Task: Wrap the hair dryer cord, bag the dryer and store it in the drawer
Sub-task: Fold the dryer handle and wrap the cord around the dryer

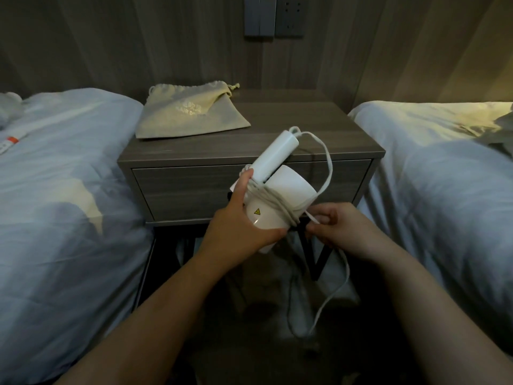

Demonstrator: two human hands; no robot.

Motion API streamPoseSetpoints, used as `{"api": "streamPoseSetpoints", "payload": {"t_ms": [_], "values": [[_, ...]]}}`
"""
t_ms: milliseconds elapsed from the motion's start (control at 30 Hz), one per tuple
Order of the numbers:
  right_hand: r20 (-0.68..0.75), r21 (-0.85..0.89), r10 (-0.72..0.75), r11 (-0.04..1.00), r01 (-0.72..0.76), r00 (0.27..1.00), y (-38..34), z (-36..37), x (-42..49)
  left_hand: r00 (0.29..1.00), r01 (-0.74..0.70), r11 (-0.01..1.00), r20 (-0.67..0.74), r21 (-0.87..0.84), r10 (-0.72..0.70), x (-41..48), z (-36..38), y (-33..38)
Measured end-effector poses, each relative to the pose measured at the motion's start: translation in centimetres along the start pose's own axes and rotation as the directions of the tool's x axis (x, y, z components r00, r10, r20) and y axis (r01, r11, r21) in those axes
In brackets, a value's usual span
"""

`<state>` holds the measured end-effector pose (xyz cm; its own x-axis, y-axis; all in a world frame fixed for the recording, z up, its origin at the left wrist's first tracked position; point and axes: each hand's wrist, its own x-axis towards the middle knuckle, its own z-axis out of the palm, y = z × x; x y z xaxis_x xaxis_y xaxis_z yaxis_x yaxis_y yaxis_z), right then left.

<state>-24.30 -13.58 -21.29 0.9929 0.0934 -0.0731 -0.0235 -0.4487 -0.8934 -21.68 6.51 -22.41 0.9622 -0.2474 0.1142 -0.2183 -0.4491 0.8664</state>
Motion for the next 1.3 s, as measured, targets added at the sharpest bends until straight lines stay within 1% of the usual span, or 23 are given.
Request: {"api": "streamPoseSetpoints", "payload": {"t_ms": [67,167,300,367,433,500,567,633,700,800,933,1000,1067,1133,1167,1233,1300], "values": [[-0.066,-0.107,0.013,0.994,-0.020,0.998,0.1,-0.1,0.1,1.000,-0.009,1.000,0.016,0.016,0.009,-0.2,0.3,0.1],[-0.073,-0.098,0.052,0.993,-0.059,0.996,-0.1,0.0,0.0,1.000,-0.005,1.000,0.023,-0.011,0.005,-0.3,0.8,0.1],[-0.052,-0.130,0.066,0.989,-0.072,0.996,-0.7,0.4,-0.4,0.999,0.022,0.991,0.030,-0.129,-0.018,-0.1,0.9,0.0],[-0.062,-0.131,0.063,0.989,-0.071,0.996,-1.0,0.4,-0.5,1.000,0.021,0.992,0.020,-0.124,-0.018,-0.2,0.9,0.1],[-0.066,-0.140,0.068,0.987,-0.076,0.996,-1.3,0.4,-0.6,1.000,0.002,0.997,-0.015,-0.074,-0.003,-0.5,1.0,0.5],[-0.056,-0.176,0.077,0.981,-0.086,0.995,-1.6,0.5,-0.6,0.998,-0.026,0.999,-0.059,0.023,0.027,-0.9,1.0,0.9],[-0.027,-0.234,0.088,0.968,-0.092,0.996,-1.8,0.5,-0.8,0.995,-0.038,0.990,-0.091,0.135,0.051,-1.0,0.9,1.1],[0.008,-0.289,0.105,0.952,-0.098,0.994,-2.1,0.5,-1.1,0.989,-0.049,0.977,-0.123,0.207,0.076,-1.0,0.6,1.1],[0.050,-0.327,0.134,0.939,-0.111,0.990,-2.4,0.4,-1.4,0.977,-0.089,0.950,-0.161,0.301,0.142,-0.8,0.2,0.7],[0.110,-0.379,0.166,0.918,-0.113,0.980,-2.8,0.4,-1.6,0.949,-0.154,0.873,-0.176,0.464,0.261,-0.3,-0.2,0.1],[0.150,-0.462,0.211,0.879,-0.120,0.966,-3.0,0.1,-1.8,0.903,-0.280,0.725,-0.084,0.629,0.421,0.1,0.3,-0.8],[0.157,-0.501,0.246,0.854,-0.137,0.956,-3.0,-0.3,-1.9,0.887,-0.301,0.650,-0.045,0.698,0.460,0.1,0.6,-1.2],[0.184,-0.533,0.309,0.829,-0.170,0.933,-3.0,-0.6,-2.2,0.869,-0.298,0.592,-0.045,0.748,0.494,0.2,0.8,-1.4],[0.236,-0.545,0.381,0.814,-0.202,0.894,-3.1,-0.8,-2.4,0.863,-0.279,0.579,-0.065,0.766,0.501,0.2,0.8,-1.3],[0.263,-0.557,0.397,0.806,-0.198,0.879,-3.2,-0.9,-2.6,0.871,-0.264,0.584,-0.071,0.767,0.487,0.2,0.7,-1.3],[0.325,-0.592,0.389,0.795,-0.135,0.862,-3.6,-0.9,-2.9,0.895,-0.231,0.591,-0.070,0.773,0.441,0.3,0.5,-1.3],[0.389,-0.602,0.333,0.798,-0.037,0.859,-4.2,-0.9,-3.4,0.919,-0.205,0.593,-0.056,0.778,0.391,0.4,0.4,-1.4]]}}
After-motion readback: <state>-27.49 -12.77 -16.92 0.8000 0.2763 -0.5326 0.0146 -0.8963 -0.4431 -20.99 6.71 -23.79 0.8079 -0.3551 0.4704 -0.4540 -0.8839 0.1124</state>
